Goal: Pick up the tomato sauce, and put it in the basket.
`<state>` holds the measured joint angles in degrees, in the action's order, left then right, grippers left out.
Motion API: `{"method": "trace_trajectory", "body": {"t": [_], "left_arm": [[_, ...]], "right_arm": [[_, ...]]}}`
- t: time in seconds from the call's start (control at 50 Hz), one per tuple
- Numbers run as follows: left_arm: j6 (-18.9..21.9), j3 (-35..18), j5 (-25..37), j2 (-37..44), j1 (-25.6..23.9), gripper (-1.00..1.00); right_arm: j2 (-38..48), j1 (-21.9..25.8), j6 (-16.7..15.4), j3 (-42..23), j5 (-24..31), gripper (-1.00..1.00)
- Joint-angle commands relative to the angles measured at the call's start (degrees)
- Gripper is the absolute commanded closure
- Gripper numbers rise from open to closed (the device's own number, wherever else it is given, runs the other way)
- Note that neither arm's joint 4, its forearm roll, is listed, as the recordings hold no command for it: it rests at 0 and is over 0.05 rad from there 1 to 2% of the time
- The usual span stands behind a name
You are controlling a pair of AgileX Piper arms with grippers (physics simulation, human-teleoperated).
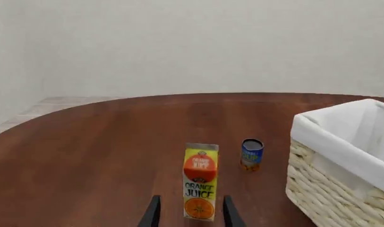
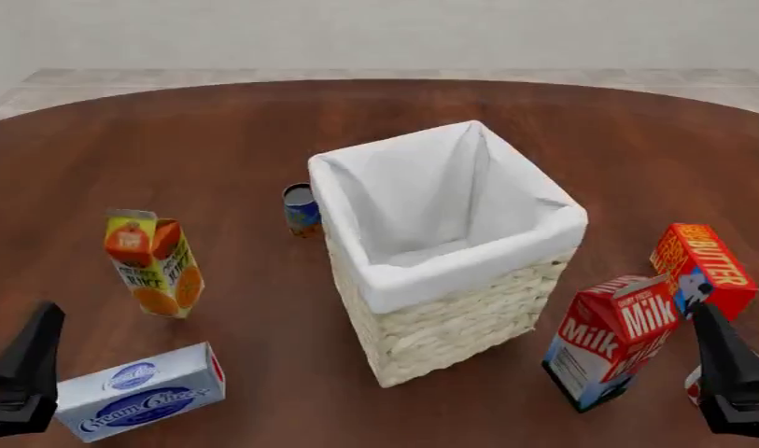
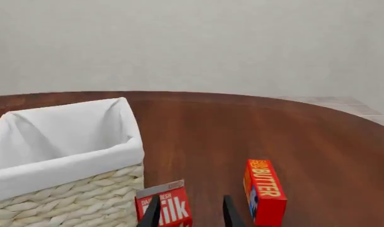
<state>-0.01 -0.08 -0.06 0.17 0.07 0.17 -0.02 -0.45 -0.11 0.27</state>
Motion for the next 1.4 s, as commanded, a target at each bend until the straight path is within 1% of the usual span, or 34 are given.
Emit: {"method": "trace_trajectory", "body": {"t": [0.02,0.52,0.54,0.56,0.58,0.6,0.62,0.66,0.7,0.72,0.74,0.76,0.78,0.8,0.82,0.86,0.88,0.92,0.94,0.98,1.04,1.06,1.1,1.12,1.16,1.18,1.2,1.22,1.24,1.26,1.3,1.32,1.34,1.4], "left_arm": [[0.0,-0.2,-0.1,0.4,-0.1,-1.00],[0.0,-0.5,0.4,0.3,-0.1,-1.00],[0.0,-0.2,0.0,0.4,-0.1,-1.00],[0.0,-0.1,-0.2,0.4,-0.1,-1.00],[0.0,-0.7,0.5,0.3,-0.1,-1.00],[0.0,-0.7,0.5,0.3,-0.1,-1.00],[0.0,-0.3,0.1,0.4,-0.1,-1.00],[0.1,-0.6,0.4,0.3,-0.1,-1.00],[-0.1,-0.6,0.5,0.3,-0.1,-1.00],[0.1,-0.4,0.3,0.2,-0.1,-1.00],[0.0,-0.6,0.5,0.3,-0.1,-1.00],[0.1,-0.4,0.3,0.2,-0.1,-1.00],[0.2,-0.6,0.4,0.2,-0.1,-1.00],[0.1,-0.9,0.8,0.1,-0.1,-1.00],[0.5,-0.7,0.5,0.1,-0.1,-1.00],[-0.2,-0.4,0.4,0.4,-0.1,-1.00],[0.4,-0.7,0.4,0.1,-0.1,-1.00],[-0.1,-0.7,0.7,0.3,-0.1,-1.00],[0.3,-0.7,0.6,0.1,-0.1,-1.00],[0.1,-0.5,0.5,0.1,-0.1,-1.00],[0.3,-0.4,0.2,0.2,-0.1,-1.00],[0.1,-0.4,0.0,0.5,-0.1,-1.00],[0.2,-0.6,0.3,0.3,-0.1,-1.00],[0.0,-0.8,0.7,0.3,-0.1,-1.00],[0.2,-0.3,0.1,0.3,-0.1,-1.00],[0.1,-0.3,0.0,0.4,-0.1,-1.00],[0.0,-0.3,0.0,0.5,-0.1,-1.00],[0.2,-0.3,0.0,0.3,-0.1,-1.00],[0.2,-0.3,0.1,0.2,-0.1,-1.00],[0.2,-0.2,0.0,0.4,-0.1,-1.00],[0.1,-0.4,0.0,0.5,-0.1,-1.00],[0.2,-0.4,0.1,0.4,-0.1,-1.00],[0.1,-0.4,-0.1,0.5,-0.1,-1.00],[0.2,-0.7,0.5,0.2,-0.1,-1.00]], "right_arm": [[0.4,0.0,0.4,-0.2,-0.4,-1.00],[1.3,0.0,0.5,-0.3,-1.2,-1.00],[0.0,-0.6,2.8,-1.2,-0.6,-1.00],[-0.1,-0.6,2.8,-1.2,-0.6,-1.00],[0.5,-0.6,2.7,-4.2,2.7,-1.00],[0.2,-0.6,2.7,-4.3,3.1,-1.00],[1.0,-0.9,2.7,-8.1,6.4,-1.00],[4.9,-0.5,2.4,-11.0,8.4,-1.00],[5.6,-0.3,1.3,-13.9,10.8,-1.00],[5.6,-0.3,1.3,-13.9,10.8,-1.00],[8.0,-0.2,0.9,-17.2,13.8,-1.00],[8.1,0.6,-1.4,-18.6,14.7,-1.00],[7.9,-0.2,0.5,-19.6,15.4,-1.00],[8.8,-0.4,-0.6,-21.0,16.6,-1.00],[9.5,-0.5,-0.9,-23.3,18.7,-1.00],[11.1,-1.3,-1.5,-25.5,20.9,-1.00],[11.9,-1.7,-2.1,-26.4,21.9,-1.00],[13.7,-2.9,-2.4,-28.9,25.0,-1.00],[14.2,-3.0,-2.4,-29.9,26.2,-1.00],[14.7,-3.7,-3.4,-32.2,28.6,-1.00],[16.3,-4.6,-3.3,-35.8,32.2,-1.00],[17.7,-5.4,-3.6,-37.5,34.1,-1.00],[19.1,-6.1,-2.8,-38.6,35.9,-1.00],[19.9,-6.7,-3.9,-39.1,36.8,-1.00],[21.1,-7.2,-3.1,-40.3,38.2,-1.00],[21.4,-7.4,-3.6,-40.8,38.8,-1.00],[22.0,-7.5,-3.3,-41.2,39.5,-1.00],[22.3,-7.3,-2.2,-41.7,40.4,-1.00],[22.6,-7.5,-2.4,-42.0,40.9,-1.00],[23.3,-8.4,-4.5,-42.4,41.7,-1.00],[23.9,-9.3,-6.8,-43.3,42.9,-1.00],[24.3,-9.2,-6.4,-43.8,43.7,-1.00],[25.2,-9.8,-6.9,-44.3,45.0,-1.00],[26.5,-11.0,-7.9,-45.3,46.2,-1.00]]}}
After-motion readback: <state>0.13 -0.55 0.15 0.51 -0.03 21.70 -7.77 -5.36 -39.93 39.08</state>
